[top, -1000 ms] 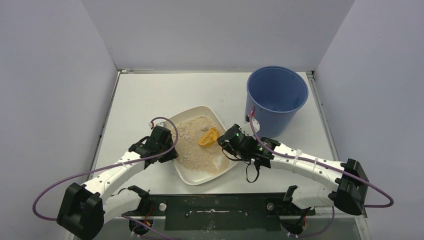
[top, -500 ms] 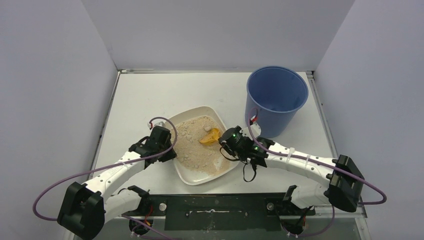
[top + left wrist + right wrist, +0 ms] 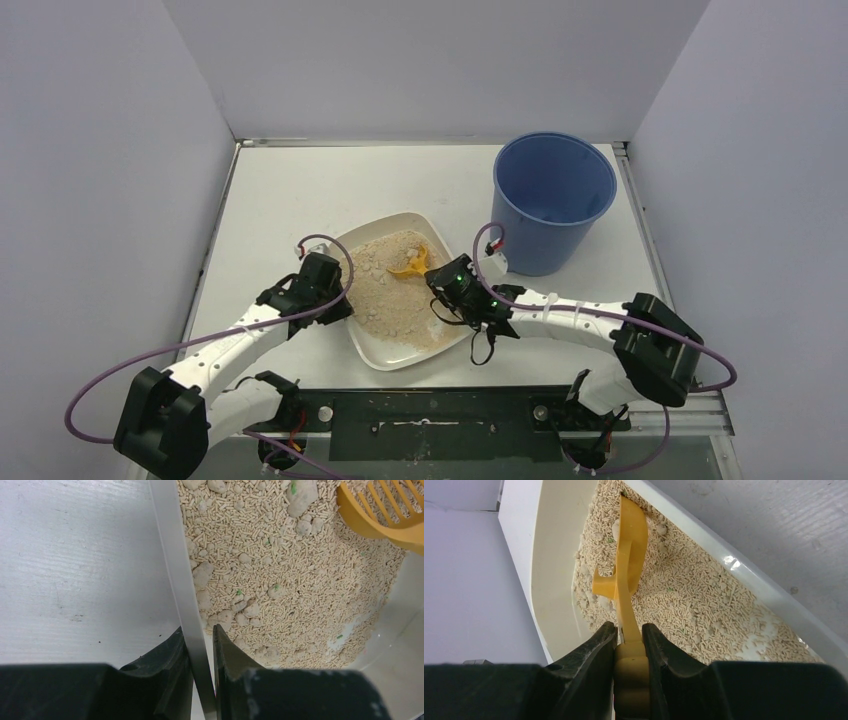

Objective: Clean the litter box

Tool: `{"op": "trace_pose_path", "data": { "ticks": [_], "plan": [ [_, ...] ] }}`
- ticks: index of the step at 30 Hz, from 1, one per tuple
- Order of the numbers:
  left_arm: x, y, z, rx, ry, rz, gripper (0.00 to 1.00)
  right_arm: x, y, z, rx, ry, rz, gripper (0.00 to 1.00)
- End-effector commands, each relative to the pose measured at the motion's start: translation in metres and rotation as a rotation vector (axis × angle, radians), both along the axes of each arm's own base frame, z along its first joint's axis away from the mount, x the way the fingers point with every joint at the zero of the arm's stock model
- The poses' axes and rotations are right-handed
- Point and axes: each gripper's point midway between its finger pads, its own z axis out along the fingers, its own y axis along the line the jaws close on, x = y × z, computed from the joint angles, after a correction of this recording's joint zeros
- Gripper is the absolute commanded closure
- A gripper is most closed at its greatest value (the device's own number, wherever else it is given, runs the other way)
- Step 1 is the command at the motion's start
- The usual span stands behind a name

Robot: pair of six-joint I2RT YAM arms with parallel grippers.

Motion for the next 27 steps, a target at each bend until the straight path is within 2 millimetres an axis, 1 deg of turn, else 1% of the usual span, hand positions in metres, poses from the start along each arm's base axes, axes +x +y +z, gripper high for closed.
{"op": "trace_pose_path", "data": {
  "ticks": [1,4,8,12,13,16,21,23,27],
  "plan": [
    [0.001,-0.014,0.016,-0.052,-0.048,-0.075,1.0,-0.004,-0.007,-0.044,-0.069,0.017,0.061,1.0],
    [0.001,-0.014,0.016,-0.051,-0.048,-0.076,1.0,-0.005,0.005,-0.046,-0.01,-0.025,0.121,1.0],
    [0.001,-0.012,0.018,-0.046,-0.052,-0.063,1.0,-0.009,0.012,-0.047,0.036,-0.061,0.183,1.0],
    [0.002,-0.007,0.02,-0.03,-0.059,-0.036,1.0,-0.013,0.014,-0.033,0.113,-0.148,0.224,1.0],
    [0.002,-0.006,0.021,-0.028,-0.06,-0.028,0.98,-0.014,0.014,-0.03,0.124,-0.165,0.232,1.0],
    [0.003,-0.003,0.023,-0.025,-0.068,-0.013,0.9,-0.016,0.013,-0.021,0.155,-0.205,0.245,1.0],
    [0.003,0.0,0.024,-0.018,-0.072,0.01,0.66,-0.02,0.012,-0.008,0.206,-0.26,0.255,1.0],
    [0.004,0.002,0.025,-0.013,-0.071,0.019,0.58,-0.021,0.011,-0.002,0.227,-0.279,0.258,1.0],
    [0.005,0.004,0.027,-0.008,-0.075,0.035,0.48,-0.025,0.011,0.009,0.276,-0.316,0.267,1.0]
  ]
}}
